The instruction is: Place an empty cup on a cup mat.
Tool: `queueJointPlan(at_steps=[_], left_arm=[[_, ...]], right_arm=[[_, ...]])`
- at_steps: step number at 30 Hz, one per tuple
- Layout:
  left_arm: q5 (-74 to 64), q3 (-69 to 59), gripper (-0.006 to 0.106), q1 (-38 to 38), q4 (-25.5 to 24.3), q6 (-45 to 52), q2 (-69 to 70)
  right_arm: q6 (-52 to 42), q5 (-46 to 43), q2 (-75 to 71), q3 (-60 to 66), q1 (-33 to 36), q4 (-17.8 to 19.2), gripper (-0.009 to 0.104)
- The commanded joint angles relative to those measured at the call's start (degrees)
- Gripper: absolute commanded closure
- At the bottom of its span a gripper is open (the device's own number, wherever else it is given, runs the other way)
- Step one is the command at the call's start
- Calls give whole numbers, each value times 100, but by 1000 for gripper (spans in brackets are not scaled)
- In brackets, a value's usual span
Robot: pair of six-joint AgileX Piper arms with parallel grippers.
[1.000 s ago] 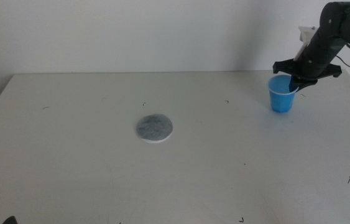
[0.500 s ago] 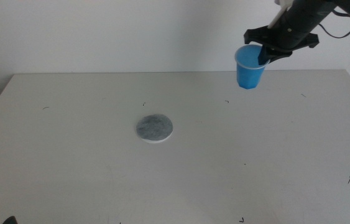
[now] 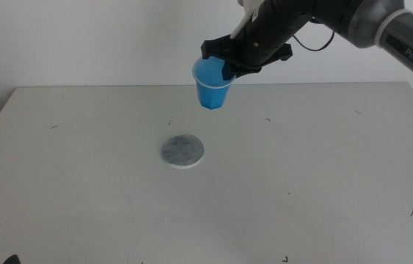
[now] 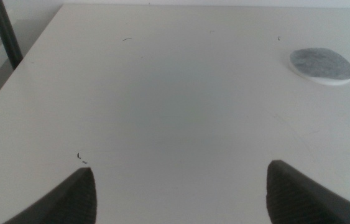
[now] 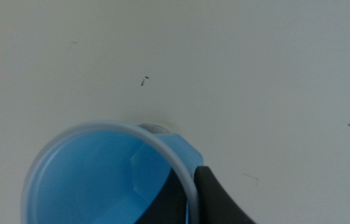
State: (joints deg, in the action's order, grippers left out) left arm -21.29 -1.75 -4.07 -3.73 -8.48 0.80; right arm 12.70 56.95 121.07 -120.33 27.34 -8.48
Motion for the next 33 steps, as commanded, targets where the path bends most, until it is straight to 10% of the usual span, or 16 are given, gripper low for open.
queueJointPlan(at_steps=[1,33], left_arm=[[378,34,-5,6,-2,-61,74],[378,34,-5,6,-2,-61,74]], right_arm=[[92,-437,-243,-199,148,0,96],[196,-347,1358,-951,666,47,96]])
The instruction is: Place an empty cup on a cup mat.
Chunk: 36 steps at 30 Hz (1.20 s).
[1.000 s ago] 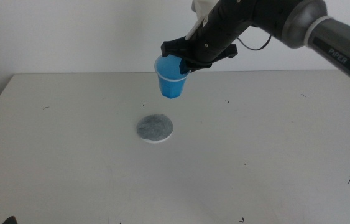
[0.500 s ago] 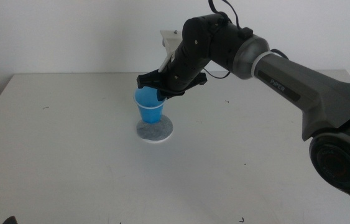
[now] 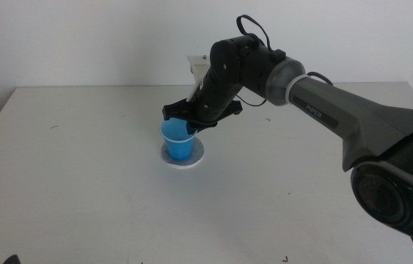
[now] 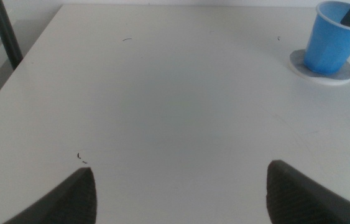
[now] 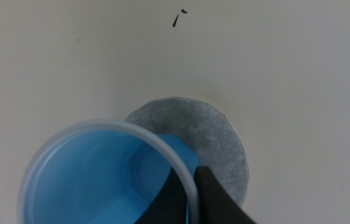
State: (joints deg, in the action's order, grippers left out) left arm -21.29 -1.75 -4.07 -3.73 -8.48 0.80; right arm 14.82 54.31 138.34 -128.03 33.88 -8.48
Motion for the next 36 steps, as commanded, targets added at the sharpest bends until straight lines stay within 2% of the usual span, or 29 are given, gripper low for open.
queueJointPlan(at_steps=[1,4,5,12,15,18,21,27,36], left_arm=[[378,34,-5,6,-2,-61,74],[378,34,-5,6,-2,-61,74],[378,34,-5,6,-2,-61,74],[378,34,-5,6,-2,-61,74],[378,34,-5,6,-2,-61,74],[378,34,-5,6,-2,-61,74],[378,34,-5,6,-2,-61,74],[378,34,-5,6,-2,-61,74],[378,34,-5,6,-2,-61,74]], right_arm=[[-16,-75,-369,-181,12,46,96],[-22,-69,-369,-189,12,40,96],[-82,-95,-396,-214,12,26,86],[-168,-134,-407,-214,12,26,54],[-168,-134,-429,-226,12,26,41],[-168,-142,-542,-226,12,35,33],[-168,-90,-771,-226,0,63,30],[-400,203,-1498,-226,-81,370,31],[-524,958,-3008,-226,-794,418,31]])
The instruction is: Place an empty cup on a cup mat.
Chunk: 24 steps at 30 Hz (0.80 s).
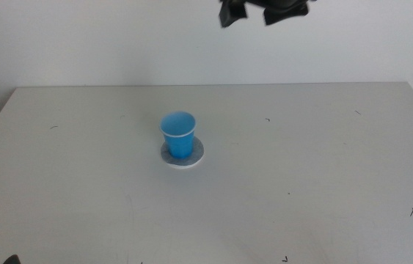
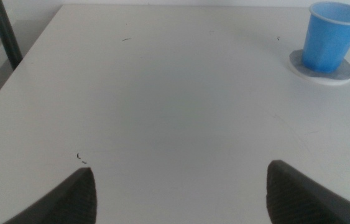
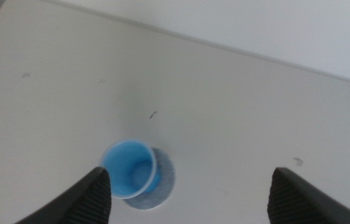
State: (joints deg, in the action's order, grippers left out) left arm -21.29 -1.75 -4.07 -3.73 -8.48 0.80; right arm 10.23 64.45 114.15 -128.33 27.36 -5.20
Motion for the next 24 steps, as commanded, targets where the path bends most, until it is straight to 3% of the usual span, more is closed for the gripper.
queueJointPlan(at_steps=[1,10,19,24], left_arm=[[378,34,-5,6,-2,-61,74],[378,34,-5,6,-2,-61,74],[378,34,-5,6,-2,-61,74],[378,34,-5,6,-2,-61,74]], right_arm=[[-84,14,-736,-196,-209,109,31],[-490,795,-1939,273,-1278,225,31],[-443,-409,-4197,3104,-2616,231,31],[-443,-1140,-5441,4680,-2932,238,31]])
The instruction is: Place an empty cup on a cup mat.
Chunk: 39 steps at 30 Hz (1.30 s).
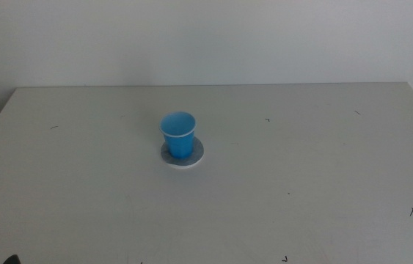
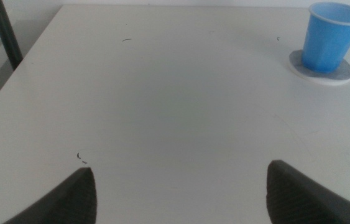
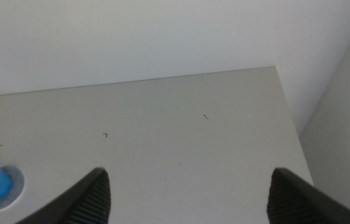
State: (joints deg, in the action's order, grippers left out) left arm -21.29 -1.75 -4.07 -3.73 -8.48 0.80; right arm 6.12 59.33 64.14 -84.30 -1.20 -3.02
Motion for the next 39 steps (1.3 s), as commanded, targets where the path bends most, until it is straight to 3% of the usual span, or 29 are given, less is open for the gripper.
queueJointPlan(at_steps=[1,11,20,33,39], left_arm=[[378,34,-5,6,-2,-61,74],[378,34,-5,6,-2,-61,74],[378,34,-5,6,-2,-61,74],[378,34,-5,6,-2,-61,74],[378,34,-5,6,-2,-61,74]], right_arm=[[-32,-740,-678,571,-76,20,31],[-1086,-2330,-2875,3316,-76,-121,29],[-1414,-3060,-4648,5038,-76,-241,1],[-835,-3252,-5886,6444,-76,-178,1],[-839,-4094,-5886,7048,116,302,1]])
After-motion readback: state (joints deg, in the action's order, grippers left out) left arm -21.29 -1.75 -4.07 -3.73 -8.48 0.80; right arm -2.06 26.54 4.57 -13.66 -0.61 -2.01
